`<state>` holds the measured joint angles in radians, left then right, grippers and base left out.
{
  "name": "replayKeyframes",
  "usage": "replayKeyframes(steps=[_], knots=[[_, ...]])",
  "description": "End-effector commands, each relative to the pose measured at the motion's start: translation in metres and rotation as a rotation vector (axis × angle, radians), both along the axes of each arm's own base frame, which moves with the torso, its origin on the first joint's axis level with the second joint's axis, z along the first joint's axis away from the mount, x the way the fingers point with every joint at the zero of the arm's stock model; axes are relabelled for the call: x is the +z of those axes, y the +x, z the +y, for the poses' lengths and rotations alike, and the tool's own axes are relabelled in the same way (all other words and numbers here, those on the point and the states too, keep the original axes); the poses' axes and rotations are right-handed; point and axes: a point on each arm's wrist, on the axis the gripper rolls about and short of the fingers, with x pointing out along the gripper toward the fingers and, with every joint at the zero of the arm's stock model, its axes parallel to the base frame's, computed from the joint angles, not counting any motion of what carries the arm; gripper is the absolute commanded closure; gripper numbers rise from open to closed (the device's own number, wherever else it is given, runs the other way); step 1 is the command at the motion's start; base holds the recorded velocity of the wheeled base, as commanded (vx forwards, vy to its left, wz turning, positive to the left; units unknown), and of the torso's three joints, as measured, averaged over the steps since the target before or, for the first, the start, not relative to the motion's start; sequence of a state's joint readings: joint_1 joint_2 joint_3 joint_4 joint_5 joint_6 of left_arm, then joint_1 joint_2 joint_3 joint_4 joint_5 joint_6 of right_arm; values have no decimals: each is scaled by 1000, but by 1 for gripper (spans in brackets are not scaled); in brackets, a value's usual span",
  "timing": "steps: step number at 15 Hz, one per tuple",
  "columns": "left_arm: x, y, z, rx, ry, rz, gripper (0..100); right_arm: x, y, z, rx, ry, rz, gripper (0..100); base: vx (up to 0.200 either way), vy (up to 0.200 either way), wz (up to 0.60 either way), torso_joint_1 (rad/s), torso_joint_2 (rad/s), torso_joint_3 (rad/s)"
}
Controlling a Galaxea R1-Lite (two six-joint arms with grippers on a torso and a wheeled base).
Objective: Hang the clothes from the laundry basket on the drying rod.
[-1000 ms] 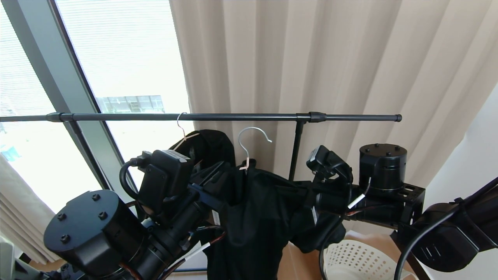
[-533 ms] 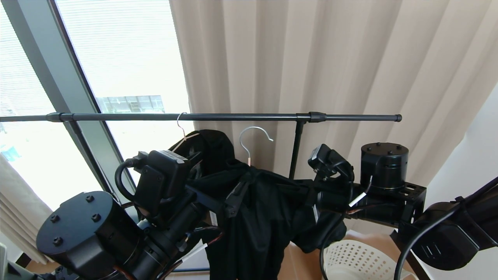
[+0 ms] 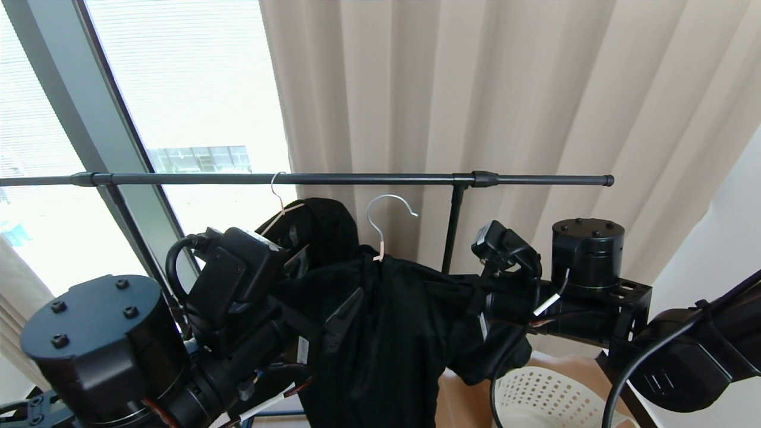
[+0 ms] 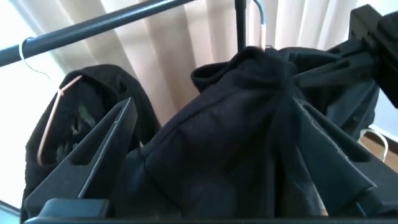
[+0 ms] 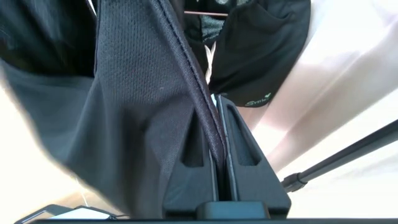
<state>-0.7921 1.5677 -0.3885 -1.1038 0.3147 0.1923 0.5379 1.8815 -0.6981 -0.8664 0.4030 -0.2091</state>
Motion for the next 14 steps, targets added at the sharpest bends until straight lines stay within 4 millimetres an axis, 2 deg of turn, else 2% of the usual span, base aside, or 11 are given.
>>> replayKeyframes(steps=[1,4,7,8,9,14], knots=[[8,-3,5,13,-12,-12,0,0,0,0,0,-1,0,100,0,0,0,0,0,0],[10,0,15,28,-37,-12,0,4,7,-15,-43,8,-14,100,0,0,0,0,0,0],[8,7,39,-85,-69,17,0,11,16,-43,-24,13,-58,100,0,0,0,0,0,0],[6,10,49,-129,-89,42,0,11,16,-43,-24,13,-58,100,0,0,0,0,0,0],[4,14,56,-164,-119,68,0,16,19,-63,-7,15,-92,100,0,0,0,0,0,0],[0,24,89,-314,-218,170,0,24,15,-84,85,63,-106,100,0,0,0,0,0,0]])
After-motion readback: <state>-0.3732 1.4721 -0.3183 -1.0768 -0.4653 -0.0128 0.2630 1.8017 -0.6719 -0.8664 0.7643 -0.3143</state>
